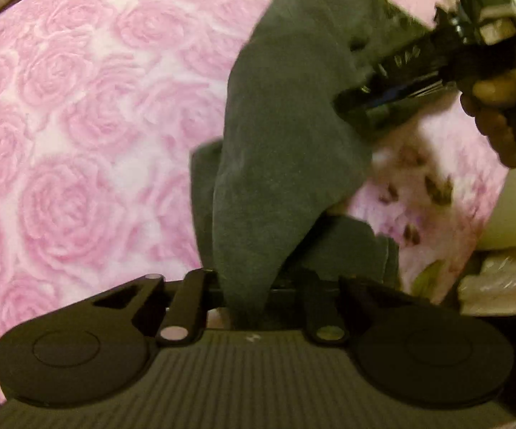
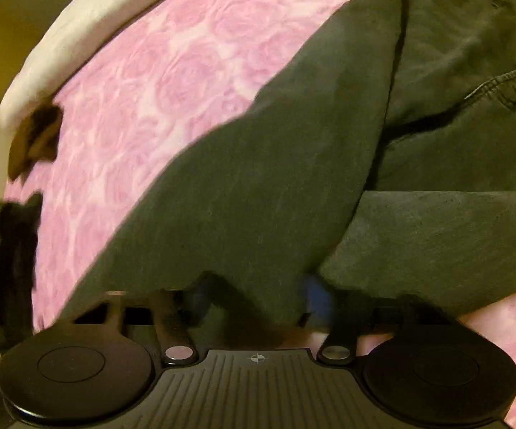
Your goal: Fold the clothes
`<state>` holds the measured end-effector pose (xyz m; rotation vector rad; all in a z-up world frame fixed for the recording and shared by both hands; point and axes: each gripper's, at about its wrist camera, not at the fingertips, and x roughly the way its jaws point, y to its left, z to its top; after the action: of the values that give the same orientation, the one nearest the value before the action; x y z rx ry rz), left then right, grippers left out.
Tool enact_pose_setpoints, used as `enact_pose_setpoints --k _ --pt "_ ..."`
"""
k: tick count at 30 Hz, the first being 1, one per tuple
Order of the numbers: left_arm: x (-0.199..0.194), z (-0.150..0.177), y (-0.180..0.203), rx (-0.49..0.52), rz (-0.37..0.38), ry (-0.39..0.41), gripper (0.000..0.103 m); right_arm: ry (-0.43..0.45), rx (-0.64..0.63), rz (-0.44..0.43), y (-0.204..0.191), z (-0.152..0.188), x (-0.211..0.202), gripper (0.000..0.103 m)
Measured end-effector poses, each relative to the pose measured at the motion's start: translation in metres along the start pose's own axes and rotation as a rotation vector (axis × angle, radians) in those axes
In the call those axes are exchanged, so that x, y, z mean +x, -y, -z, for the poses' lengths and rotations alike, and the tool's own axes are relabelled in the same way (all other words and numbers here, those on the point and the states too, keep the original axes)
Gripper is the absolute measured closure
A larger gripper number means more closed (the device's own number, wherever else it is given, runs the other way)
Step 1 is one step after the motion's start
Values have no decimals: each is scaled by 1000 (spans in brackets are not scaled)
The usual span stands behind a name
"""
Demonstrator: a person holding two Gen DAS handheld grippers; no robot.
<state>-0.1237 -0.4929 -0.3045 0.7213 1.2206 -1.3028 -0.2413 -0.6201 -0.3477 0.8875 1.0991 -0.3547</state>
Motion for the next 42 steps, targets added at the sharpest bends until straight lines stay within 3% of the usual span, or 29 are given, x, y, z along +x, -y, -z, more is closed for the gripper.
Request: enact_pose_setpoints --k 3,6,8,11,14,16,18,22,24,26,28,29,31,33,36,39,42 --pt "-34 -19 -45 -42 60 49 96 30 -10 -28 -29 -18 -22 99" --pt "-52 -44 -89 -59 62 82 84 101 -100 -81 -86 -56 -53 99" --pt "-62 -58 -117 -100 -10 121 68 143 -117 -117 -121 -92 -57 99" --pt "-82 -68 -154 -166 -120 194 58 218 -114 -145 -160 -155 -41 96" --pt "-96 -54 -165 -195 -204 244 39 274 -114 -118 -180 -192 -21 75" --pt "-94 -41 -160 -186 -205 245 38 313 -155 -93 -190 -193 -11 50" --pt "-86 -26 -148 -173 -178 234 38 312 -196 -64 -192 -180 -5 46" --pt "-50 -15 -106 -149 -56 176 36 210 -239 8 -174 -137 16 46" --pt "-28 -17 -81 -93 -41 154 36 156 -261 69 -155 -113 30 46" --pt "-2 -18 -61 1 -82 105 36 106 -256 118 -133 -91 36 46" --pt "24 -18 -40 100 -128 51 42 61 -253 164 -113 -71 40 45" --pt "32 -17 -36 141 -162 26 69 45 -268 184 -104 -62 38 45" --pt "33 -16 -45 134 -169 7 92 24 -343 219 -92 -49 35 45" --pt "15 -16 -65 58 -152 32 99 5 -450 253 -86 -37 35 45" --pt "-36 -24 -114 -45 -173 104 99 -33 -581 280 -79 -21 34 44" --pt "-82 -46 -177 -149 -350 188 102 -50 -616 298 -68 -11 30 44" --pt "-127 -70 -242 -254 -540 273 102 -37 -545 300 -58 -8 25 44"
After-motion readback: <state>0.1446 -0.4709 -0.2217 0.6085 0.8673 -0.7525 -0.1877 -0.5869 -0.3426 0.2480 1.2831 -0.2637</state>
